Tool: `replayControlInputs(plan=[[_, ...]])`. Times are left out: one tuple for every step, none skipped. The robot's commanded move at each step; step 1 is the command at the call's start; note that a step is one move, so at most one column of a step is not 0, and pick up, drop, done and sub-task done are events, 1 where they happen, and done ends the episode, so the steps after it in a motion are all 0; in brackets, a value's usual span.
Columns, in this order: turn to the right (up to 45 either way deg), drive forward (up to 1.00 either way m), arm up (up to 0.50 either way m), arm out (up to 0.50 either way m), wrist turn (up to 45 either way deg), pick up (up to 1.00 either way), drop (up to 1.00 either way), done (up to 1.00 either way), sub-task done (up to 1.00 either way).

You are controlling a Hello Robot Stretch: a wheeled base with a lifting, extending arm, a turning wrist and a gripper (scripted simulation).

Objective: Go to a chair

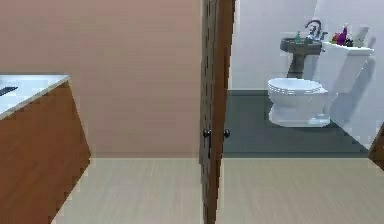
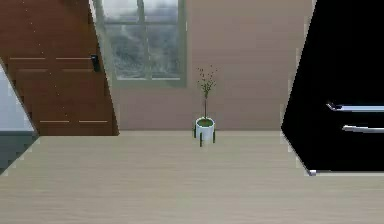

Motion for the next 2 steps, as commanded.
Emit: replayControlInputs(plan=[[42.0,0.0,0.0,0.0,0.0,0.0,0.0,0.0,0.0],[0.0,0.85,0.0,0.0,0.0,0.0,0.0,0.0,0.0]])
